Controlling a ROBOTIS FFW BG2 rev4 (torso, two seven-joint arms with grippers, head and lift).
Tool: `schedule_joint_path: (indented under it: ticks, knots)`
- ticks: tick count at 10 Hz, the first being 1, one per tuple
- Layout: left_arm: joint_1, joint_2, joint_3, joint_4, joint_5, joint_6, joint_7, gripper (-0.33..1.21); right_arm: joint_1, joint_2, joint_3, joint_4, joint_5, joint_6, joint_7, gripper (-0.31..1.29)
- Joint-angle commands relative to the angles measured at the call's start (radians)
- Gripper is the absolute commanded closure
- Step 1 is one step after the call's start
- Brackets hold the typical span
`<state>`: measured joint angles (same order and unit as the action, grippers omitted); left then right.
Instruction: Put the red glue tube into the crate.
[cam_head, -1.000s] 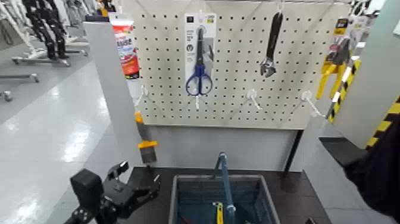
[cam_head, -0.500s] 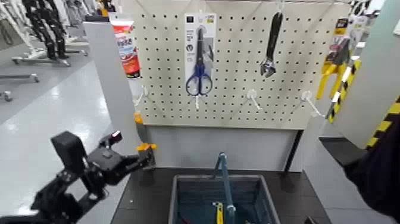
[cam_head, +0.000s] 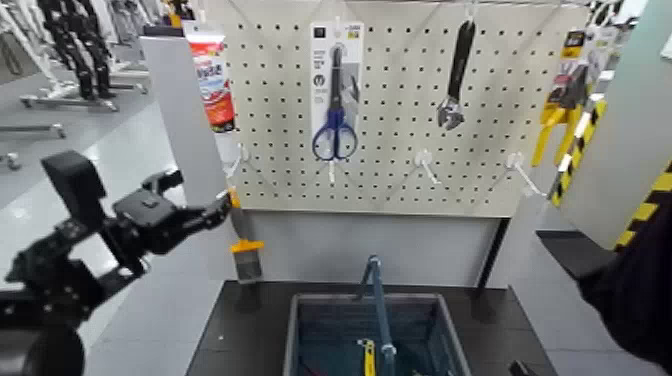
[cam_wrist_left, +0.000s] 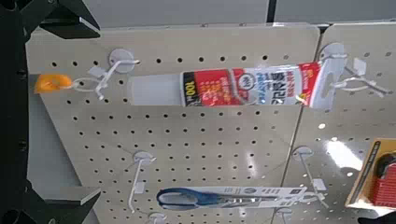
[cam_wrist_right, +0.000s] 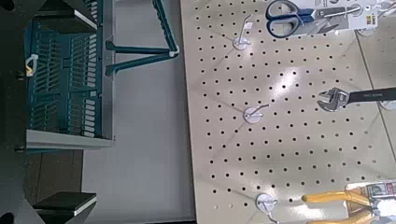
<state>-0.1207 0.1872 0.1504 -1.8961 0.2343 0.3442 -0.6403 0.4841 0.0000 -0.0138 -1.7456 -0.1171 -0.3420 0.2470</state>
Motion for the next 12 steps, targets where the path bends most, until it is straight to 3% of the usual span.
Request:
schedule_joint_path:
  ticks: [1, 7, 12]
  knots:
    - [-0.079, 0.023, 0.011, 0.017, 0.022, 0.050, -0.024, 0.12, -0.009, 0.014, -0.002, 0.001, -0.003, 0.000, 0.006, 0.04]
    - [-0.284, 0.072, -0.041, 0.150, 0.079, 0.078, -0.105, 0.13, -0.024, 0.012, 0.003, 0.011, -0.009, -0.015, 0.011, 0.04]
    - [-0.401, 0.080, -0.068, 0.246, 0.043, 0.082, -0.194, 0.13, -0.041, 0.006, 0.015, 0.018, -0.012, -0.015, 0.015, 0.04]
